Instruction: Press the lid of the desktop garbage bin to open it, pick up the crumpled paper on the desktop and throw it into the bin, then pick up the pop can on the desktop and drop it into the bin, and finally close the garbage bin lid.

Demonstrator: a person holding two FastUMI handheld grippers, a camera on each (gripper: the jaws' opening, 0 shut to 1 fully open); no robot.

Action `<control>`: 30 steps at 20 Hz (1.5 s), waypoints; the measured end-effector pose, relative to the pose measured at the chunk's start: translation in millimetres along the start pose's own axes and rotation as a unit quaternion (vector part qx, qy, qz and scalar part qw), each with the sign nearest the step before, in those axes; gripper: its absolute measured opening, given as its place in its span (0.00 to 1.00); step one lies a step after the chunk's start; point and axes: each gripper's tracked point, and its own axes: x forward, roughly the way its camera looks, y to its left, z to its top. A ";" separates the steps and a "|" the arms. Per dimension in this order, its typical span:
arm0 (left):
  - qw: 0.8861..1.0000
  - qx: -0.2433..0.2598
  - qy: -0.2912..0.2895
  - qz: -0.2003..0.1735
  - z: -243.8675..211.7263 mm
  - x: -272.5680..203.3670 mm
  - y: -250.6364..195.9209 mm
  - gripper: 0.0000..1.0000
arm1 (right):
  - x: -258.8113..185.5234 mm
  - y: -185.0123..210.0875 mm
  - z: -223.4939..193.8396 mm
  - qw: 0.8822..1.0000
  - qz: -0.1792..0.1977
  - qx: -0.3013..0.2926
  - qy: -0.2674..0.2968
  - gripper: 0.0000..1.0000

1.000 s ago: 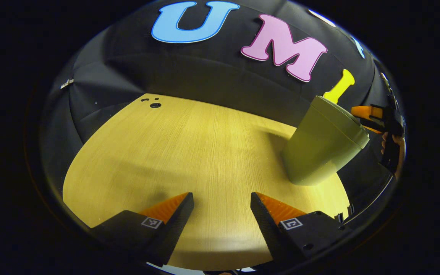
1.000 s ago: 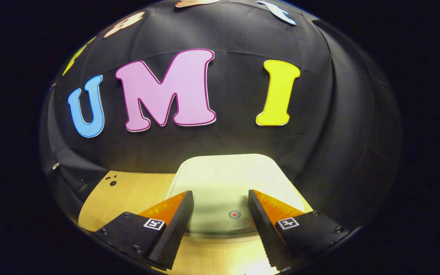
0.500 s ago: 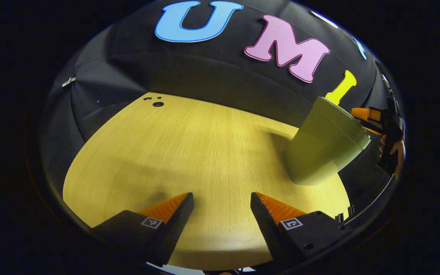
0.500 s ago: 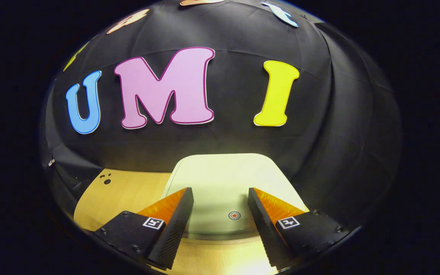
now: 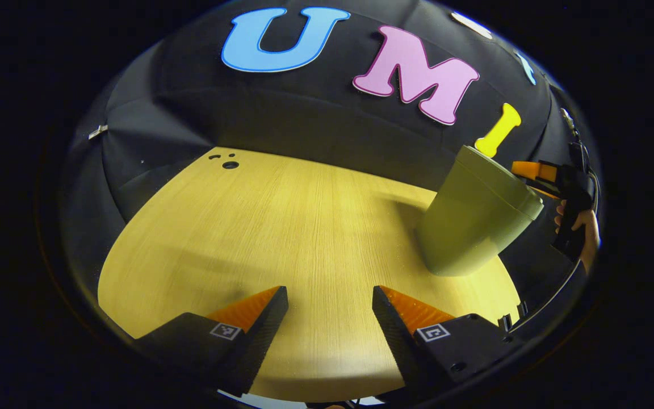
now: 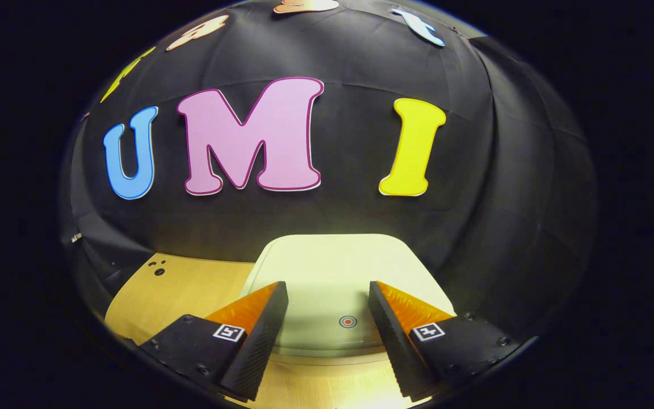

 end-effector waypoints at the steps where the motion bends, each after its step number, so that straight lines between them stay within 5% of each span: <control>1: 1.000 0.002 -0.006 -0.002 4.0 -2.5 -1.3 0.96 | -0.2 0.2 -0.7 1.000 0.001 0.001 0.002 0.92; 16: 0.993 0.024 -0.118 -0.021 68.1 -68.8 -14.0 0.96 | -51.0 10.8 -0.6 1.000 -0.002 -0.009 -0.010 0.96; 23: 0.979 0.080 -0.184 0.035 77.9 -118.6 -4.6 0.96 | -116.0 69.0 2.3 0.997 0.046 0.006 -0.062 0.96; 27: 0.966 0.098 -0.237 0.040 86.2 -145.2 -13.2 0.95 | -145.8 108.6 -28.0 0.994 0.094 -0.004 -0.054 0.96; 30: 0.966 0.091 -0.242 0.015 82.0 -153.3 -27.9 0.96 | -157.7 128.1 -63.8 0.993 0.119 0.003 -0.013 0.96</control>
